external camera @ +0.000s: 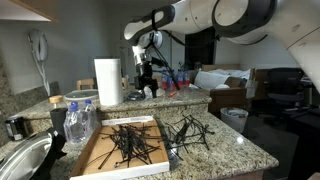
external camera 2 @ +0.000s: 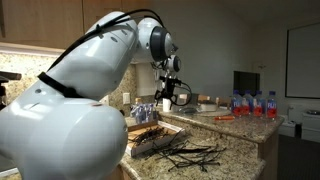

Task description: Pick up some of the black cables from the counter and put them in the box

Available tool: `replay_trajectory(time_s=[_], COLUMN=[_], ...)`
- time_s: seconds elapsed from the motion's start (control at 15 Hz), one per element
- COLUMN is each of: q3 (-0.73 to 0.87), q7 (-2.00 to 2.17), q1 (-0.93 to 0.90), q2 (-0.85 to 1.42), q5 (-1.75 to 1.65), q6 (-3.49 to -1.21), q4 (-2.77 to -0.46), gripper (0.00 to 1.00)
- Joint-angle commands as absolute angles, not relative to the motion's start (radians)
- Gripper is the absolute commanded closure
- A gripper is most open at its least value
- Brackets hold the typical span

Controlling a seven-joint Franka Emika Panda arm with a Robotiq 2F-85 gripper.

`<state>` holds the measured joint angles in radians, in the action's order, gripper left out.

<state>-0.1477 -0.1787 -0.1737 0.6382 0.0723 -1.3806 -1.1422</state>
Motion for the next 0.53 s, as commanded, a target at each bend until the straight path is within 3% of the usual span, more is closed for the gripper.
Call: replay_trajectory(time_s=[0.0, 0.47], q3=[-0.134, -0.084], q7=[-0.268, -0.264], q1=[-0.100, 0.053], q2=[0.612, 0.577], q5=[0.090, 0.199], q6=[-1.408, -1.473], q4=[-1.221, -1.407], gripper=[0.00, 0.00])
